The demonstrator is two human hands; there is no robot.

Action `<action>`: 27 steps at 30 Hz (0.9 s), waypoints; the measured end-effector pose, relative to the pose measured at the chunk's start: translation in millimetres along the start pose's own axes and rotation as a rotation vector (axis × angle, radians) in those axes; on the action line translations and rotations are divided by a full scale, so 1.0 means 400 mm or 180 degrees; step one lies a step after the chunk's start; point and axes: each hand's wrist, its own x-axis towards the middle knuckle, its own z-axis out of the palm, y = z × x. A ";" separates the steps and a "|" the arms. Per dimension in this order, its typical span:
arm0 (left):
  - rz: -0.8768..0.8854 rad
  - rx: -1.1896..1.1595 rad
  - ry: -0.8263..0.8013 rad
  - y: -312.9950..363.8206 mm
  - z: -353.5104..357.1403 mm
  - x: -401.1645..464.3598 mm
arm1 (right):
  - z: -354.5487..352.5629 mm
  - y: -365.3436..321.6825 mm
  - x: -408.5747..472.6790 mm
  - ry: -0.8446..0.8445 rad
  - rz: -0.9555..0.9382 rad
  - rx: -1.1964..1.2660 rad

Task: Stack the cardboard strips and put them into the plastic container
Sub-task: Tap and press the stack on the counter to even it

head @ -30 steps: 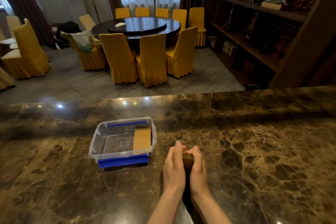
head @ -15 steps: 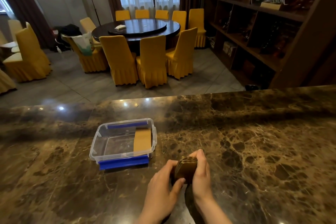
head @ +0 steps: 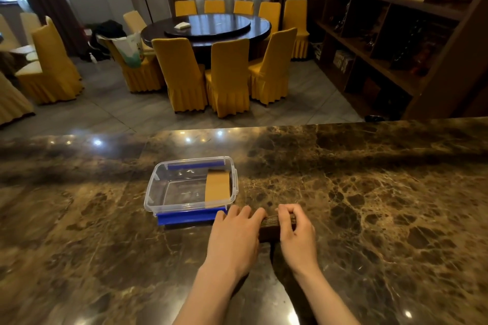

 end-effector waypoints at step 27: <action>-0.2063 -0.3959 0.1650 0.002 0.093 -0.004 | 0.068 0.013 -0.029 0.0037 0.0064 0.0251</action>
